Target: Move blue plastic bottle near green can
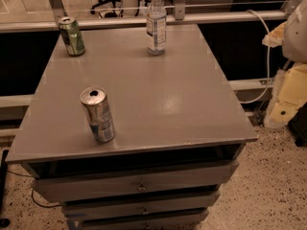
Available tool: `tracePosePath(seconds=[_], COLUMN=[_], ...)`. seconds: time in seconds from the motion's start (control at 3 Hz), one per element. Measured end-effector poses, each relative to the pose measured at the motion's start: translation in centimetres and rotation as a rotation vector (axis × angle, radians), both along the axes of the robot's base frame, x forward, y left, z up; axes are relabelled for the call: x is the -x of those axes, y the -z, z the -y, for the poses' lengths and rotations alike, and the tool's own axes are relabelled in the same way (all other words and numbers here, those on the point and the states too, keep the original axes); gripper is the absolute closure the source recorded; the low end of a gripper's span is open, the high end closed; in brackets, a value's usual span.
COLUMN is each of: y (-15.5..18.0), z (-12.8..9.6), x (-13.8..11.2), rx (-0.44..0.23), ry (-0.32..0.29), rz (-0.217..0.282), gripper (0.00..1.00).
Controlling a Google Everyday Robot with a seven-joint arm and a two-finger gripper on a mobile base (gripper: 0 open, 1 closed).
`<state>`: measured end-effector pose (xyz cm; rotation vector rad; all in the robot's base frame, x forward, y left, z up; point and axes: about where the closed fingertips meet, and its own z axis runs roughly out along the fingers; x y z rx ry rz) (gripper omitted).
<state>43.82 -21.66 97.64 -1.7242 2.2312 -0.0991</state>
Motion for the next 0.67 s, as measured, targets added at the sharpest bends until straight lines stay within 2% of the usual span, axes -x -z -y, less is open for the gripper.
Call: tracePosePath(seconds=[0.33,0.67], y=[0.00,0.25], z=[0.00,0.17], x=[0.00,-0.82], rx=[0.000,-0.026], ry=[0.000,-0.012], rz=[0.000,0.031], gripper=[0.00,0.00])
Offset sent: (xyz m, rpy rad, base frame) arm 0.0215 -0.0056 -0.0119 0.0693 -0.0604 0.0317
